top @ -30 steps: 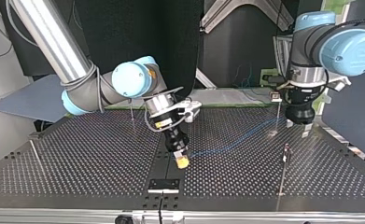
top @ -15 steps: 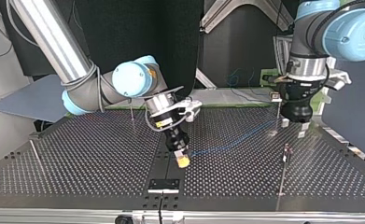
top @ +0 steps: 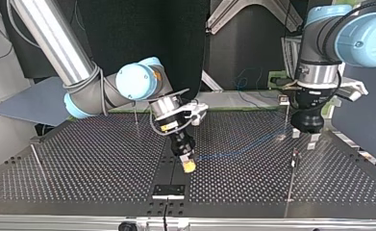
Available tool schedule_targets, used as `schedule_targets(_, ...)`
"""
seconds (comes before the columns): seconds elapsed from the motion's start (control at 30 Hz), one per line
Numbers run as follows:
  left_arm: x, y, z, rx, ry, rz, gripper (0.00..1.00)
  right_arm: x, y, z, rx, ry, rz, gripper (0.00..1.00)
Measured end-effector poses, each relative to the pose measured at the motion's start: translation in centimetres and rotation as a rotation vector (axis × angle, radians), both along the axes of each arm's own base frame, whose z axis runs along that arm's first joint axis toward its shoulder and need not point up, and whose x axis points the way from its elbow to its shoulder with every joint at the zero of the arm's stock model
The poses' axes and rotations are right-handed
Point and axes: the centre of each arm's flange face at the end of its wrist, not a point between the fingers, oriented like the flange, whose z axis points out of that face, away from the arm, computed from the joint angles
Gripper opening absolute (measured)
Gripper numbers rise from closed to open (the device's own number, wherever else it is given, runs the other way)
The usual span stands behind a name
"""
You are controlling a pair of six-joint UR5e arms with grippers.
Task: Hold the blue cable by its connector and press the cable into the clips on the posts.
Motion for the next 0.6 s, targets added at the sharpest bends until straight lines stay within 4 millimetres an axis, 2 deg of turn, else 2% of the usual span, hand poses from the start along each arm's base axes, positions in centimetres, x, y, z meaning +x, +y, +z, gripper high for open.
schedule_targets(0.6,-0.06,-0.16,0.10,0.016,-0.004,-0.003,1.00,0.00,0.02,-0.04,0.002,0.002,0.000,0.00)
